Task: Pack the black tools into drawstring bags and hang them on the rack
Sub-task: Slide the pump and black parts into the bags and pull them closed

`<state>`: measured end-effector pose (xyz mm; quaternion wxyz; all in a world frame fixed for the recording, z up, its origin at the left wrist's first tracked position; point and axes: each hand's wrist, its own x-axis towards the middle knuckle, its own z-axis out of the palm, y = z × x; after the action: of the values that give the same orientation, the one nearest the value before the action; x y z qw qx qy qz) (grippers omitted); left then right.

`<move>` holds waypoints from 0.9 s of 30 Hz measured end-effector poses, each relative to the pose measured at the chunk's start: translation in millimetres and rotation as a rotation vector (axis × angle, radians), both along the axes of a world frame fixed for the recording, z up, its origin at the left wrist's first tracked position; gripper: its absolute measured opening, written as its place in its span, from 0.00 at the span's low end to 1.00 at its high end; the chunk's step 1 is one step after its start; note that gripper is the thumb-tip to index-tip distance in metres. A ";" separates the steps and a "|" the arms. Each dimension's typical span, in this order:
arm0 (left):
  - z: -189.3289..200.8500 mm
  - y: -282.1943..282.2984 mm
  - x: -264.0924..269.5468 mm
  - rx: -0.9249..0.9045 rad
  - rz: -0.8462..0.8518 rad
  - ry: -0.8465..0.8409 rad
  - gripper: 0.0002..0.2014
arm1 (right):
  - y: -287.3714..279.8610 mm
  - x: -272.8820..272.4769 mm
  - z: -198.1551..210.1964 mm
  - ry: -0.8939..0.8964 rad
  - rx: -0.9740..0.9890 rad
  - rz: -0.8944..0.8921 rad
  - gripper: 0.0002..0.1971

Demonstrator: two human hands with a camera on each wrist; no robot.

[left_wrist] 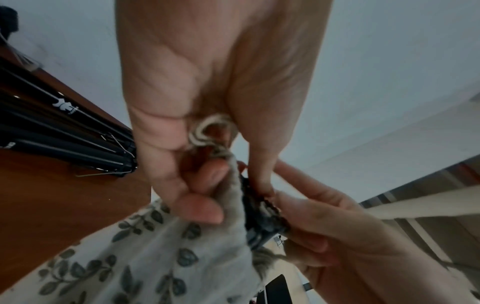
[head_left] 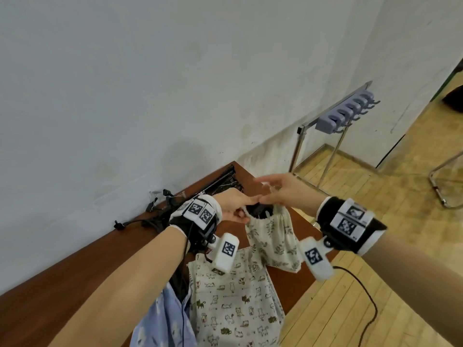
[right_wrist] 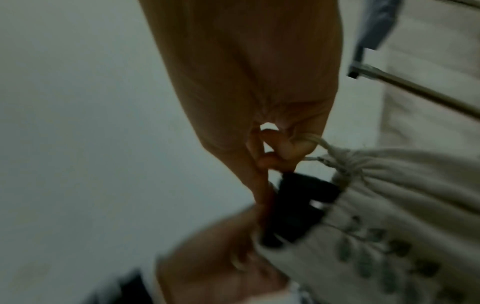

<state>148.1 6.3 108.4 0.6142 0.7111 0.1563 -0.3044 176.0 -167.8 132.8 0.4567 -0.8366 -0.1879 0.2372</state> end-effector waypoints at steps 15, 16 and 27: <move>1.0 22.9 29.4 0.461 -0.289 -0.011 0.13 | -41.6 34.8 -26.6 -0.084 -0.126 -0.116 0.05; -0.8 21.5 31.9 0.445 -0.251 -0.020 0.11 | -41.2 34.4 -27.1 -0.074 -0.122 -0.122 0.06; 65.7 -15.6 39.7 -0.270 -0.028 -0.405 0.14 | -23.8 29.3 -14.7 -0.050 -0.236 -0.130 0.07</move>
<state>187.8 -9.2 174.1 0.7183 0.6711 -0.0221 -0.1823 205.3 -191.7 118.1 0.3648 -0.9004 -0.1155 0.2068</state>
